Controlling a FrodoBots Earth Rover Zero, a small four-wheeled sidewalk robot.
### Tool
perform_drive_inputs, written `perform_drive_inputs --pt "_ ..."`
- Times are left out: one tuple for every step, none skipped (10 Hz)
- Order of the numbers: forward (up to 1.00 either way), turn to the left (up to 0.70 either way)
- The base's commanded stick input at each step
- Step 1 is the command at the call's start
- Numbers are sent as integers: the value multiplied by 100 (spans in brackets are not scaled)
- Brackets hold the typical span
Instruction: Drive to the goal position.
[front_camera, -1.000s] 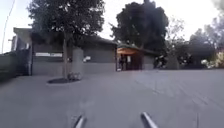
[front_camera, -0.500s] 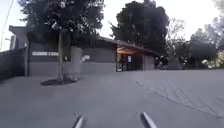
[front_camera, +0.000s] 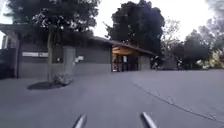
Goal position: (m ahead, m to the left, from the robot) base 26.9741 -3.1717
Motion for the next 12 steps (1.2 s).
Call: perform_drive_inputs --pt "98 0" --pt "98 0" --pt "98 0" --pt "98 0" --pt "98 0" --pt "97 0" --pt "97 0" --pt "97 0" --pt "97 0" --pt "97 0" --pt "97 0" --pt "97 0"
